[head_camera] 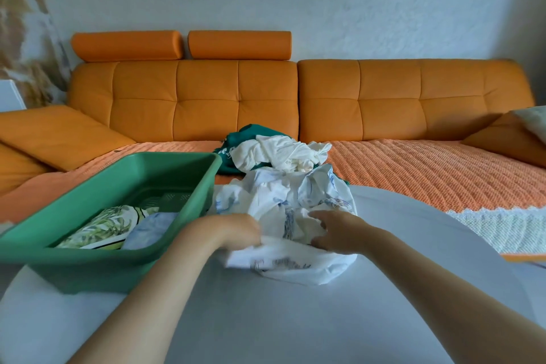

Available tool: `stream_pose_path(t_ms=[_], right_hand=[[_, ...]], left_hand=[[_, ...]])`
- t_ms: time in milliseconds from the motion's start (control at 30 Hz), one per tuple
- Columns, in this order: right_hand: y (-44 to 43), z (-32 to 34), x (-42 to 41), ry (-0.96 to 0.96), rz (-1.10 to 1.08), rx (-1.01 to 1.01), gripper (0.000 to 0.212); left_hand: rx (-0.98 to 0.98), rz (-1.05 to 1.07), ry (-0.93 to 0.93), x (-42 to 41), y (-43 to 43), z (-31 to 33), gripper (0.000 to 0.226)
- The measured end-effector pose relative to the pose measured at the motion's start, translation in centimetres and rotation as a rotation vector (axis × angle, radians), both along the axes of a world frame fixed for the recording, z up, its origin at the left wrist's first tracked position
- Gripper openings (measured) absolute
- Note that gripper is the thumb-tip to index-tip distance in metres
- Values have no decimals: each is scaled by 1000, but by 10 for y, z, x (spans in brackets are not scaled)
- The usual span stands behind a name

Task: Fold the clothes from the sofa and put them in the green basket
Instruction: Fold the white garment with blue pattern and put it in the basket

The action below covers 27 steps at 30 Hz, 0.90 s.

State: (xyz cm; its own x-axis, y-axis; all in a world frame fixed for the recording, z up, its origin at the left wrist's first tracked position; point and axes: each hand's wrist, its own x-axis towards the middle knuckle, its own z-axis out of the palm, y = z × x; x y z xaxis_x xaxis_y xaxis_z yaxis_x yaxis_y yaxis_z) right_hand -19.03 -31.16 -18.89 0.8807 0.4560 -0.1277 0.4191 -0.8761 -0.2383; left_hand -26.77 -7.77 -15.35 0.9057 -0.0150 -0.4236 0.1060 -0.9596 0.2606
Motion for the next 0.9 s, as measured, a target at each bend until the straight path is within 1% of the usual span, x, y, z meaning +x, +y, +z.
stream_pose_path(t_ms=[33,67,100,133,167,200,233,267,300,333,367,400,433,467,533,567,600,633,667,700,733,767,800,833,867,900], right_hand=[[3,-1,0,15,17,-27,65],[7,-1,1,30,38,-59,53],[11,-1,0,40,59,-102,40],[14,0,0,34,80,-142,29],[17,0,0,4,103,-153,24],[19,-1,0,-46,122,-130,23],[20,-3,1,-95,136,-65,22],[20,-4,2,-103,127,40,20],[19,-4,3,-70,102,164,21],[18,-3,4,-23,73,270,24],[17,-2,6,2,64,352,27],[16,0,7,2,71,393,29],[14,3,8,7,85,417,29],[12,5,9,26,93,413,29],[7,7,9,107,111,344,25],[4,8,9,147,114,300,20],[1,7,8,177,110,230,15],[-3,9,6,192,106,124,24],[-7,10,4,185,106,-18,44],[-10,11,4,172,104,-144,61],[-14,11,4,164,89,-236,69],[-15,13,3,166,78,-273,68],[-15,15,1,175,70,-286,59],[-13,16,1,163,63,-266,46],[-10,15,1,146,37,-215,33],[-7,14,-1,119,29,-195,29]], left_hand=[[-30,76,169,-6,-2,-2,18],[-121,166,300,-13,-4,-4,23],[-215,219,339,-15,-6,-8,27],[-259,216,276,-13,-6,-11,26],[-248,173,127,-10,-8,-14,23],[-202,128,-74,-5,-10,-16,20],[-145,73,-282,2,-10,-20,16],[-109,18,-449,8,-13,-22,17],[-75,-31,-559,14,-16,-28,30],[-5,-85,-610,20,-19,-33,46],[107,-127,-599,24,-21,-39,62],[236,-148,-564,26,-24,-45,74],[323,-151,-520,28,-23,-49,80],[339,-129,-466,30,-21,-53,82],[245,-73,-385,30,-14,-53,74],[198,-49,-374,31,-12,-51,62],[189,-14,-391,31,-10,-46,45],[211,33,-416,30,-7,-40,27],[246,83,-442,29,-4,-33,20],[278,127,-464,27,-1,-24,22],[299,161,-477,25,3,-16,23],[308,186,-481,21,6,-8,22],[312,203,-463,16,7,1,19],[318,214,-407,9,7,9,16],[336,209,-305,0,6,15,15],[349,183,-169,-9,4,19,15]])
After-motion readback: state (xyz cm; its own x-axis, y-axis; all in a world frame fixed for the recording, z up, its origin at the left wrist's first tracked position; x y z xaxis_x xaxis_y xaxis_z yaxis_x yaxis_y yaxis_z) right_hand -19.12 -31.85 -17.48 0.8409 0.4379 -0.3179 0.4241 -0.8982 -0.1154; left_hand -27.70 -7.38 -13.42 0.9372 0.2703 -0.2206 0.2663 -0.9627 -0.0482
